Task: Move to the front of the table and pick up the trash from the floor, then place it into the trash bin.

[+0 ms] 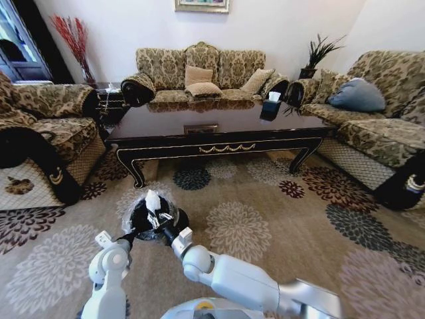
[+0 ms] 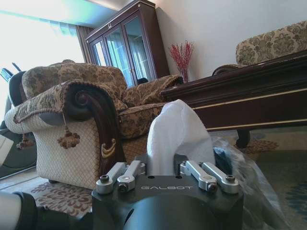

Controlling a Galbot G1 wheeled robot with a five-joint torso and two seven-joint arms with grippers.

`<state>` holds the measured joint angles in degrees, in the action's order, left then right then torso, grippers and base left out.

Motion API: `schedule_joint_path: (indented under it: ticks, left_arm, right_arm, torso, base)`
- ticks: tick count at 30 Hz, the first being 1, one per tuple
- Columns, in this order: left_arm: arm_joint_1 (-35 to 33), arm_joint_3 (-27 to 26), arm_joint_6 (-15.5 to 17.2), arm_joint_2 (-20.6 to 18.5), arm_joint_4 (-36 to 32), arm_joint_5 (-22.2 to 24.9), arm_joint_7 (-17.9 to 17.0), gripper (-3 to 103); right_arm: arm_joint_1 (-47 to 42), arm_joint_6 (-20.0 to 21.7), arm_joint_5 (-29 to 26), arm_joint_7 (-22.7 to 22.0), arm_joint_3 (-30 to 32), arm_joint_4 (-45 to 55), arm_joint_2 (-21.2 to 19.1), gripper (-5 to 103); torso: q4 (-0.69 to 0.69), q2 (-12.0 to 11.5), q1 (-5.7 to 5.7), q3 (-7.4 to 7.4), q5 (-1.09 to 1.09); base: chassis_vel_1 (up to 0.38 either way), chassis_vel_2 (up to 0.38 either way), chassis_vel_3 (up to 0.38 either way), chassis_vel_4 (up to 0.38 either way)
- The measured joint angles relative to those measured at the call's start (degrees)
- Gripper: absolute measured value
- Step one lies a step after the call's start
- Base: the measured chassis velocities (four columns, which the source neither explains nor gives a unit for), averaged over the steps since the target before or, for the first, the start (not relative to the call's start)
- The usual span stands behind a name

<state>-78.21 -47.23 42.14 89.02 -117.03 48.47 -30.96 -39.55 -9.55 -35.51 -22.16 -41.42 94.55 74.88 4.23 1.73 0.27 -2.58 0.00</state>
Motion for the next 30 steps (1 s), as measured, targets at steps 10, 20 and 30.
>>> schedule_joint_path:
  ticks: [10,20,30]
  left_arm:
    - [-1.0,-1.3,0.0,-0.2,-0.8,0.7,0.1,2]
    - [-2.4,-2.4,0.0,0.0,-2.6,1.5,0.2,2]
    - [-3.3,-3.6,0.0,-0.1,-3.2,2.1,0.2,2]
  right_arm:
    - [-1.8,0.2,2.3,-1.2,0.2,1.2,-1.3,66]
    - [-3.4,0.7,4.5,-2.2,0.5,2.3,-3.0,97]
    - [-5.3,0.7,6.5,-2.4,1.6,3.6,-4.7,100]
  torso:
    - [0.00,0.0,0.00,0.00,-0.01]
    - [0.00,0.0,0.00,0.00,-0.01]
    - [0.01,0.0,0.00,0.00,0.00]
  base:
    - [0.000,0.000,0.000,0.000]
    - [0.000,0.000,0.000,0.000]
    - [0.000,0.000,0.000,0.000]
